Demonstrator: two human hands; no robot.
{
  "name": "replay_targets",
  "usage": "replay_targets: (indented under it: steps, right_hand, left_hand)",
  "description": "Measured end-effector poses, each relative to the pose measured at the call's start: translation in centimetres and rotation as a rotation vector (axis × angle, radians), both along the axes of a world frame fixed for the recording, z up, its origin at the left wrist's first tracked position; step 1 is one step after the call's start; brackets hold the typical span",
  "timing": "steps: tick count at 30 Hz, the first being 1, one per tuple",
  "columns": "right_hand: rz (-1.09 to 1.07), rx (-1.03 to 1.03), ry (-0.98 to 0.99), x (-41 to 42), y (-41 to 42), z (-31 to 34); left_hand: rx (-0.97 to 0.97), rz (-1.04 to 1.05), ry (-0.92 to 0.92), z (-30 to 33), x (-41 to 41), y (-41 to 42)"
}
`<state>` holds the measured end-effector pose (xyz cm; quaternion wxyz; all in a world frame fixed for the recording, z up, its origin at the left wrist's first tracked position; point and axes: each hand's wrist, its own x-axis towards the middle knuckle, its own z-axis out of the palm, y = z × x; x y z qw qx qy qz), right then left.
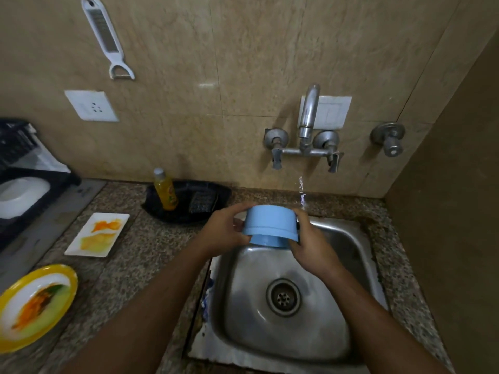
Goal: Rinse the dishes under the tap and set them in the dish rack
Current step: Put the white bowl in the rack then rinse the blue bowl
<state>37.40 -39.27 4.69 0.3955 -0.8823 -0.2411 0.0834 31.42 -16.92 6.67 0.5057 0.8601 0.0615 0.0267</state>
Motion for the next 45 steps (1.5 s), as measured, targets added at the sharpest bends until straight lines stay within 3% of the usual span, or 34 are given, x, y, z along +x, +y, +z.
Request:
replay_targets:
  steps: [7,13,15,18,21,25,28,32,38,45]
  right_hand:
    - [0.069,0.007,0.016,-0.3,1.3,-0.5]
    - [0.183,0.067,0.189,-0.9,4.6,0.4]
    - [0.198,0.065,0.146,-1.3,7.0,1.0]
    - [0.202,0.123,0.047,-2.5,12.0,1.7]
    - [0.263,0.201,-0.003,-4.6,18.4,2.2]
    - [0.429,0.218,0.018,-8.4,27.9,2.8]
    - [0.640,0.252,0.248,-10.6,34.5,2.0]
    - [0.654,0.381,0.624,-13.3,43.6,1.5]
    - [0.715,0.377,0.535,-16.2,55.2,0.4]
    - [0.739,0.282,0.383,-16.4,67.0,-3.6]
  left_hand:
    - [0.004,0.037,-0.021,-1.0,-2.2,0.8]
    - [0.041,0.136,0.014,0.7,-4.5,4.3]
    - [-0.092,0.153,0.067,1.9,-6.2,6.1]
    - [-0.505,0.232,0.164,3.3,-9.7,9.9]
    - [-0.886,0.533,0.250,3.4,-12.7,14.5]
    - [-1.241,0.686,0.006,3.1,-16.8,20.9]
    - [-1.330,0.700,-0.179,2.2,-20.7,27.1]
    - [-1.332,0.772,-0.292,0.3,-24.8,34.5]
    - [-1.221,0.915,-0.349,-1.6,-26.8,42.5]
    - [-0.726,1.350,-0.247,-4.5,-25.7,50.3]
